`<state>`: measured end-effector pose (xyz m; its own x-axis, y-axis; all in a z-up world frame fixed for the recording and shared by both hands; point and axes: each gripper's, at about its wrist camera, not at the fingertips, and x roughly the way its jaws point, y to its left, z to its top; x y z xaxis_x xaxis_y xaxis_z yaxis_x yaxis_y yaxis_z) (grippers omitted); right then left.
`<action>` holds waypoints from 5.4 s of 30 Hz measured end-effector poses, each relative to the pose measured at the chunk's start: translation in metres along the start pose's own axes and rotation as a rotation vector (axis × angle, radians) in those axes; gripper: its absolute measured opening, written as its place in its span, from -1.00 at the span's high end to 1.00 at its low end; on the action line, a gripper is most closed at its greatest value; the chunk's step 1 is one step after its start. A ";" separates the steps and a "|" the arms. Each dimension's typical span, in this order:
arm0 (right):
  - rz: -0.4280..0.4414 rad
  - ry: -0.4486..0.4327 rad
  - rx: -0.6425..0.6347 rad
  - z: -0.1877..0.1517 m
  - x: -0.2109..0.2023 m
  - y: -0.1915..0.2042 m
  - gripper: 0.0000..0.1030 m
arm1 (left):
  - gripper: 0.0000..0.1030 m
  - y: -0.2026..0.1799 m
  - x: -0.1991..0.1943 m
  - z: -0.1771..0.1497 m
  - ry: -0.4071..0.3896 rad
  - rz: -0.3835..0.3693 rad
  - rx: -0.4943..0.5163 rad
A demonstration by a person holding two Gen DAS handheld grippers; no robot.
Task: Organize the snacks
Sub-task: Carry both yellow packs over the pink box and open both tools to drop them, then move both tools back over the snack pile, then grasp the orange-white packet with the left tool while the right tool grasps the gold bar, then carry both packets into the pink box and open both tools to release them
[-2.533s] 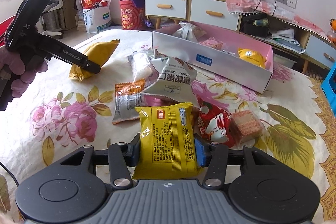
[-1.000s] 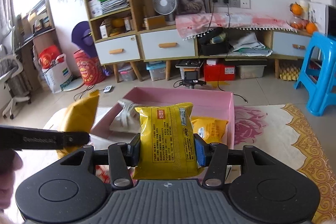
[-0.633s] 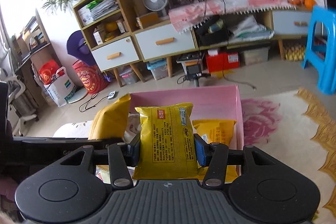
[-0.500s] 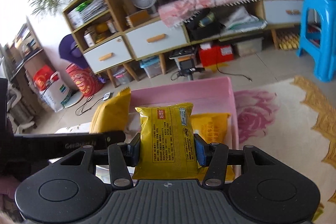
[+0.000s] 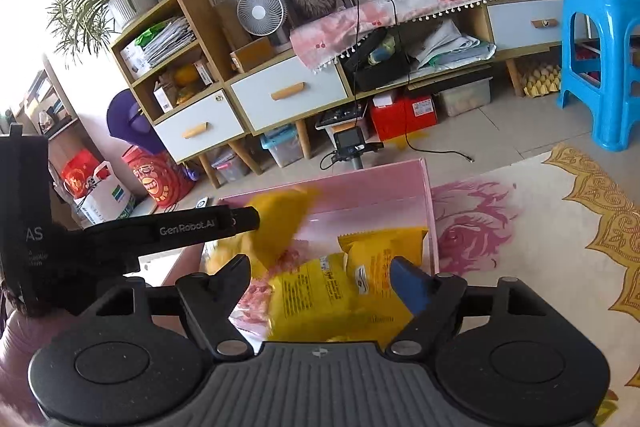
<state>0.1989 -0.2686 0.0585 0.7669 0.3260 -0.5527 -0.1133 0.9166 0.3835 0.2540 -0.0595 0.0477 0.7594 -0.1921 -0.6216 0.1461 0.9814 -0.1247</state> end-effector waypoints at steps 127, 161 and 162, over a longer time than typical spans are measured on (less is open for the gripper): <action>0.082 0.241 -0.579 -0.152 -0.086 0.063 0.51 | 0.26 0.051 -0.160 -0.185 0.226 0.083 0.037; 0.110 0.277 -0.559 -0.149 -0.074 0.073 0.29 | 0.32 0.050 -0.162 -0.184 0.238 0.068 0.037; 0.112 0.270 -0.561 -0.148 -0.074 0.074 0.37 | 0.32 0.050 -0.162 -0.184 0.237 0.067 0.037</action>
<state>0.0403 -0.1911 0.0180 0.5529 0.4068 -0.7272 -0.5536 0.8316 0.0443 0.0214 0.0197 0.0001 0.5992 -0.1177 -0.7919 0.1267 0.9906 -0.0514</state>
